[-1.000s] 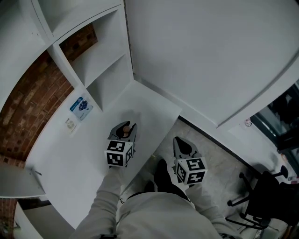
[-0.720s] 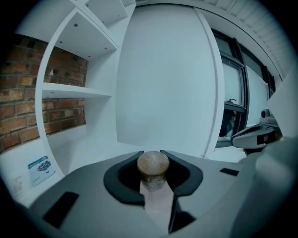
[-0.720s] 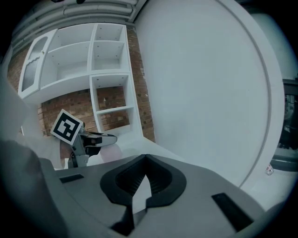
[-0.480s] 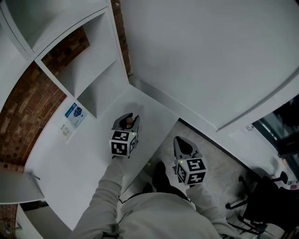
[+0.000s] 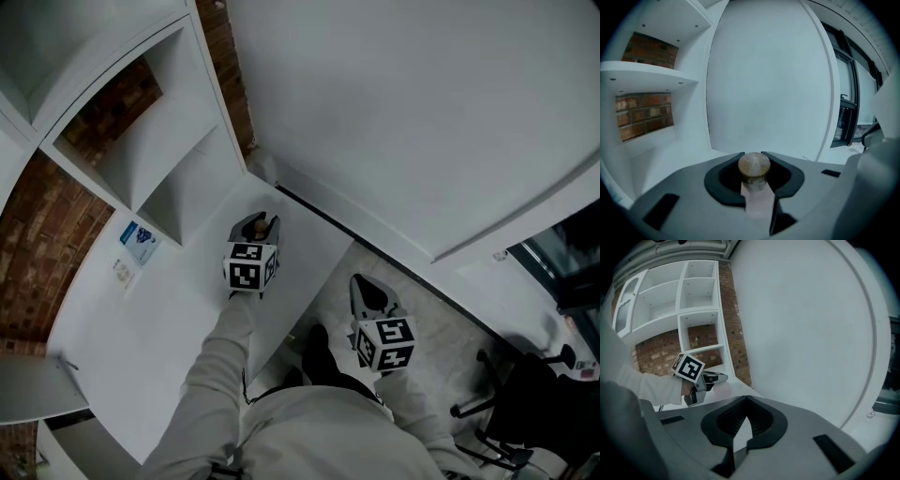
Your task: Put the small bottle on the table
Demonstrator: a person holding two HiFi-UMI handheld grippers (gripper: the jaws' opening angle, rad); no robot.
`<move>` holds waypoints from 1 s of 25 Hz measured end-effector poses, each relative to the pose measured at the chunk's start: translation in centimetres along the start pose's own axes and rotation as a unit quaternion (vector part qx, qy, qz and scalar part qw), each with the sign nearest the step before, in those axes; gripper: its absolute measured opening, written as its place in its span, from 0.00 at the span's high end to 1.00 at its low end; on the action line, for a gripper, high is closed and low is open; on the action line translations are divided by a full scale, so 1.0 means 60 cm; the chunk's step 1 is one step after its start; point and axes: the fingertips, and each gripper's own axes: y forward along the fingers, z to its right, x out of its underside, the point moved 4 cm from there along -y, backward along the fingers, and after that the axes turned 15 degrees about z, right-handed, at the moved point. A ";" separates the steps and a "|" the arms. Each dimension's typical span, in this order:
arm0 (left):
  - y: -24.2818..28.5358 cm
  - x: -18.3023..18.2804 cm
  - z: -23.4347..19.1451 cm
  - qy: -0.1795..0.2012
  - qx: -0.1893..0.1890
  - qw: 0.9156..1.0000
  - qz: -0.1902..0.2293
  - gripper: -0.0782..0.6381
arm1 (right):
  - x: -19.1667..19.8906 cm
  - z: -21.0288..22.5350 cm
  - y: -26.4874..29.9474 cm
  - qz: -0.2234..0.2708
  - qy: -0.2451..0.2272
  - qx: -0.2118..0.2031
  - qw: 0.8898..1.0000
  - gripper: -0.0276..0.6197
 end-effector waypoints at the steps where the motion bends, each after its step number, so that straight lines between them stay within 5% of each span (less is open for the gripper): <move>1: 0.010 0.001 -0.002 0.001 0.000 1.000 0.000 0.73 | 0.000 0.003 0.003 -0.001 0.000 0.001 1.000 0.91; 25: 0.128 0.010 -0.026 0.025 -0.019 0.999 -0.013 0.72 | 0.007 0.051 0.041 -0.015 0.012 0.009 1.000 0.91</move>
